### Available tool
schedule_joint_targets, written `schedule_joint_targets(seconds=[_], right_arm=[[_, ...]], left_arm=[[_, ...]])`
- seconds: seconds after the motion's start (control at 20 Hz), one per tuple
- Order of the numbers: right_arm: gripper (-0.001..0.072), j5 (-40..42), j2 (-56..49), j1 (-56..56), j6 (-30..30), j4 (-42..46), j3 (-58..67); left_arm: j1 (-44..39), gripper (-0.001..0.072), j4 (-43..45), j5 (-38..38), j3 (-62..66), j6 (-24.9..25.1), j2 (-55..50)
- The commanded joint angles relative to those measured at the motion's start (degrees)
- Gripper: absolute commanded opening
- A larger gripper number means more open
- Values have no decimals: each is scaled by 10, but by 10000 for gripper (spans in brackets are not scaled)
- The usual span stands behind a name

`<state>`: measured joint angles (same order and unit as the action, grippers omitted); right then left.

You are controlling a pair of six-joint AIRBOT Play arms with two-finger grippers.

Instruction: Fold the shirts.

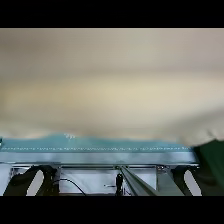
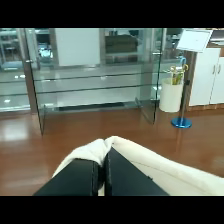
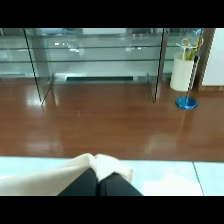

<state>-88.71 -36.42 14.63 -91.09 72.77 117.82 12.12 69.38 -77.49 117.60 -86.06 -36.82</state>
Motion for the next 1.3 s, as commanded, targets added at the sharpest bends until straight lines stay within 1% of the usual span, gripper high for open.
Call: schedule_joint_targets(seconds=[0.0, 0.1, 0.2, 0.3, 0.45, 0.55, 0.65, 0.7, 0.85, 0.95, 1.0, 1.1, 1.2, 1.25], right_arm=[[21, -76, 23, 0, -15, -9, -11], [22, -114, 23, 0, -15, -9, -56], [22, -111, 23, 0, -12, -10, -129], [21, -59, 22, 0, -1, -14, -220], [21, 71, 7, 0, 28, -30, -369], [21, 138, -38, 0, 50, -63, -438], [21, 184, -112, -1, 79, -92, -466], [22, 205, -152, -5, 91, -92, -467], [22, 326, -272, -28, 92, -87, -459], [21, 370, -363, -46, 88, -99, -421], [22, 378, -412, -54, 81, -100, -390], [22, 369, -513, -59, 51, -101, -311], [22, 340, -585, -58, 27, -106, -251], [21, 320, -611, -57, 24, -106, -229]], left_arm=[[-43, 24, 86, -71, -19, -28, 30], [-43, 24, 86, -81, -74, -28, 29], [-43, 25, 84, -78, -161, -28, 25], [-43, 25, 78, -43, -263, -27, 20], [-43, 25, 74, 46, -403, -17, -17], [-43, 25, 43, 106, -462, -16, -69], [-43, 25, 3, 165, -487, -17, -137], [-43, 25, -11, 181, -486, -19, -179], [-47, 25, -35, 260, -476, -28, -296], [-53, 25, -40, 304, -442, -52, -372], [-54, 26, -51, 315, -423, -58, -404], [-55, 26, -101, 311, -384, -58, -466], [-55, 26, -140, 290, -363, -57, -507], [-55, 26, -144, 282, -362, -57, -517]])
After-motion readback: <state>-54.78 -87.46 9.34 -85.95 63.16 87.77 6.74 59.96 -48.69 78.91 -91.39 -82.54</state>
